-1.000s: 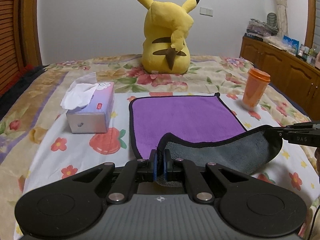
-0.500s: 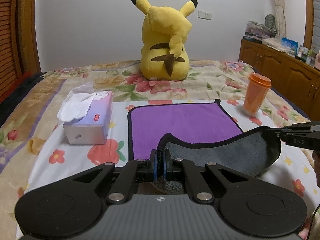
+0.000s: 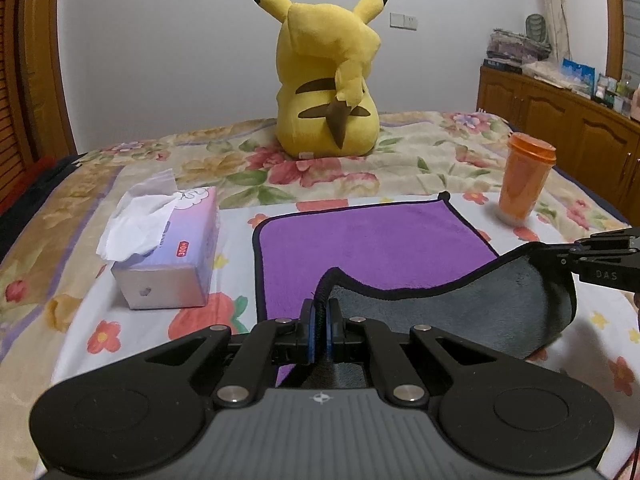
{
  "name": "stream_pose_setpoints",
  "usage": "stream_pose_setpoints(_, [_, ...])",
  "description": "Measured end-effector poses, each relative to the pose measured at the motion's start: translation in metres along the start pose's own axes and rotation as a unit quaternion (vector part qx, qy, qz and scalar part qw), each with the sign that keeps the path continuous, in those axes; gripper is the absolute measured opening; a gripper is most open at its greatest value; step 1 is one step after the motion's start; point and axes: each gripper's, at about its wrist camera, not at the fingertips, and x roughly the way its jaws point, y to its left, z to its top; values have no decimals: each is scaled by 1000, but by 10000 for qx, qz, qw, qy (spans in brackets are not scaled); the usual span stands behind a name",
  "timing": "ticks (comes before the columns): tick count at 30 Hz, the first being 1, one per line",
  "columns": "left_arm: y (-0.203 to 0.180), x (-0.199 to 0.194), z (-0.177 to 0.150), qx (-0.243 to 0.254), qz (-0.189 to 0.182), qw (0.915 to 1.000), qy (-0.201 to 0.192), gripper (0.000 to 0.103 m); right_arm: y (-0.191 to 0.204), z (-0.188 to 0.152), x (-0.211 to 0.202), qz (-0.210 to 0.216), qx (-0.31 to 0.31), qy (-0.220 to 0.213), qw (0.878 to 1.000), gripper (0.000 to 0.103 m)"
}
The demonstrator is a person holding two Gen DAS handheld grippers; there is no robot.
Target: Fold towel
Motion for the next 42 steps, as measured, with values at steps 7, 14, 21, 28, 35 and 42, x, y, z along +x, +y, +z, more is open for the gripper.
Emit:
stream_pose_setpoints(7, [3,12,4,10,18,10000,-22,8,-2,2,11,-20,-101,22,9999,4])
stream_pose_setpoints(14, [7,13,16,-51,37,9997,-241,8,-8,9,16,-61,-63,-72,9999,4])
stream_pose_setpoints(21, [11,17,29,-74,48,9992,-379,8,-11,22,18,-69,-89,-264,9996,4])
stream_pose_setpoints(28, [15,25,43,-125,22,9986,-510,8,-14,35,23,-72,-171,-412,9990,4])
stream_pose_setpoints(35, [15,36,48,-50,113,9981,-601,8,-17,41,32,-96,-190,-515,9984,4])
stream_pose_setpoints(42, [17,48,58,-96,203,9971,-730,8,-15,53,43,-117,-221,-653,9976,4])
